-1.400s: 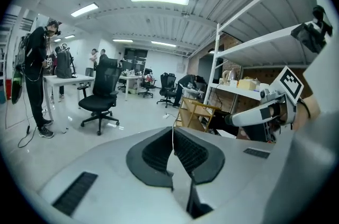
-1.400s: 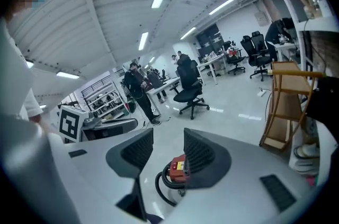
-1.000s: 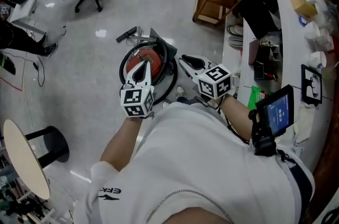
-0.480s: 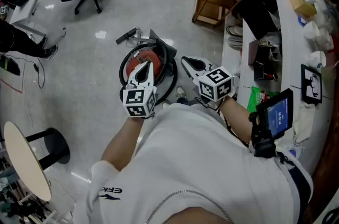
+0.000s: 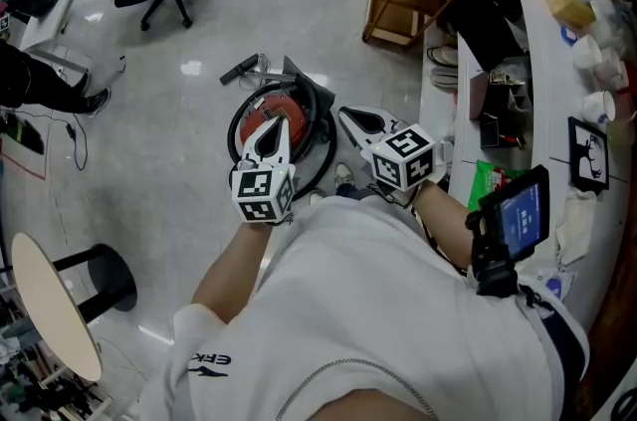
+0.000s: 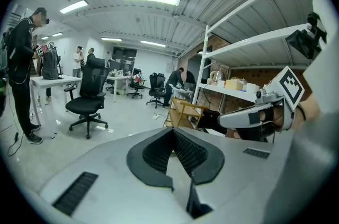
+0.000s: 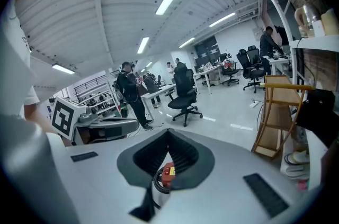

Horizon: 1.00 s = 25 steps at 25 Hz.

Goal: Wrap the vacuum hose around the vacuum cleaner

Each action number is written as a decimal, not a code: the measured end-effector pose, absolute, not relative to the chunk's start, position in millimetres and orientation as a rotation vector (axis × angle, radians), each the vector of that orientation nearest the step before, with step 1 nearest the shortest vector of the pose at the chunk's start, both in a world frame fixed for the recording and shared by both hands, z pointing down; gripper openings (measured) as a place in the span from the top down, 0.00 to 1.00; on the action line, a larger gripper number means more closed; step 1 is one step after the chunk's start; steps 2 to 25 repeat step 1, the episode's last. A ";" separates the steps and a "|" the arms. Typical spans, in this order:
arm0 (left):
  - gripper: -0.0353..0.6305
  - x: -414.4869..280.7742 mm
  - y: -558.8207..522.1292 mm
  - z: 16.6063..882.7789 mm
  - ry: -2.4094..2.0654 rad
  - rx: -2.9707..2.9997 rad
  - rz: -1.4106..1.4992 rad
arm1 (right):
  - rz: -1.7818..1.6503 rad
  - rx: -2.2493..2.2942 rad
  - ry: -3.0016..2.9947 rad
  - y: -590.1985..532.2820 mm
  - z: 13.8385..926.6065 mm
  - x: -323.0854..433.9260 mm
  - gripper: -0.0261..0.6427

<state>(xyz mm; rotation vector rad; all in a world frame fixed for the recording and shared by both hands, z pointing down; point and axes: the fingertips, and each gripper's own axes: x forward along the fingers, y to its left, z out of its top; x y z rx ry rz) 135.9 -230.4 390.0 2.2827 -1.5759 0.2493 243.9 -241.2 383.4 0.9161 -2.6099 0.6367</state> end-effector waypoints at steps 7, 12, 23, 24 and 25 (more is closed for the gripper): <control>0.94 135.5 -229.6 390.2 -1.575 2.283 0.250 | 0.636 0.916 -2.609 -240.3 383.5 243.3 0.96; 0.94 135.5 -229.6 390.2 -1.575 2.283 0.250 | 0.636 0.916 -2.609 -240.3 383.5 243.3 0.96; 0.94 135.5 -229.6 390.2 -1.575 2.283 0.250 | 0.636 0.916 -2.609 -240.3 383.5 243.3 0.96; 0.94 135.5 -229.6 390.2 -1.575 2.283 0.250 | 0.636 0.916 -2.609 -240.3 383.5 243.3 0.96; 0.94 135.5 -229.6 390.2 -1.575 2.283 0.250 | 0.636 0.916 -2.609 -240.3 383.5 243.3 0.96</control>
